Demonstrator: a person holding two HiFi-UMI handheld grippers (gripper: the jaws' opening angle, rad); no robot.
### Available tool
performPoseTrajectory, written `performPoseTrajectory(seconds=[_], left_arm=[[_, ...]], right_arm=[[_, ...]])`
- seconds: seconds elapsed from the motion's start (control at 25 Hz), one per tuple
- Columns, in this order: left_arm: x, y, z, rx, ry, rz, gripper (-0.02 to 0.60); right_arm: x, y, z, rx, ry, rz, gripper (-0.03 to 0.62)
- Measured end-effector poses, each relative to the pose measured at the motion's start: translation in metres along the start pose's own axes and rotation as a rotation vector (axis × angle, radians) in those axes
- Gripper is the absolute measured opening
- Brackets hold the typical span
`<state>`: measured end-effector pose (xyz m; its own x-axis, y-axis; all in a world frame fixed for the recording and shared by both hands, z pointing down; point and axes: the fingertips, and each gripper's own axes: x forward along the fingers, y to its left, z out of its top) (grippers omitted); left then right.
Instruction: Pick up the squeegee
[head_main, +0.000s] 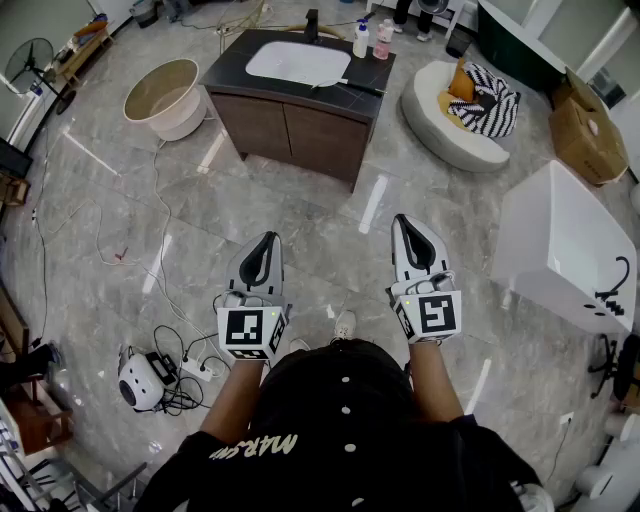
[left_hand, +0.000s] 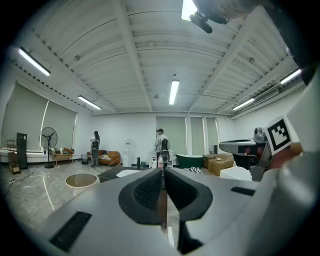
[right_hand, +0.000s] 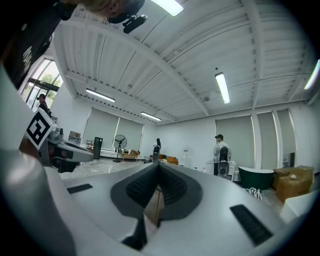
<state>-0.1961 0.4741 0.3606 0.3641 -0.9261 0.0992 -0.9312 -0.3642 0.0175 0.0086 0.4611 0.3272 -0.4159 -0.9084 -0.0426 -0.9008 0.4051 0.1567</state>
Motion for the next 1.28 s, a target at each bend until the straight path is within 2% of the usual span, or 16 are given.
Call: performPoseTrajectory(seconds=[0.48,0.72,1.0,1.28], left_arm=[[0.015,-0.007,0.000,0.006,0.013,0.023,0.021],[0.037,-0.024,-0.002,0.006,0.021,0.050,0.021],[0.051,-0.032,-0.002,0.003,0.014,0.098,0.021],[0.081,-0.029,-0.008,0.003,0.027,0.084,0.021]], right_arm=[[0.001,-0.019,-0.009,0.057,-0.010,0.015,-0.003],[0.006,-0.044,-0.018,0.108,-0.021,0.071,-0.003],[0.017,-0.068,-0.029,0.103,-0.024,0.094,-0.003],[0.036,-0.082,-0.049,0.084,0.034,0.090,-0.003]])
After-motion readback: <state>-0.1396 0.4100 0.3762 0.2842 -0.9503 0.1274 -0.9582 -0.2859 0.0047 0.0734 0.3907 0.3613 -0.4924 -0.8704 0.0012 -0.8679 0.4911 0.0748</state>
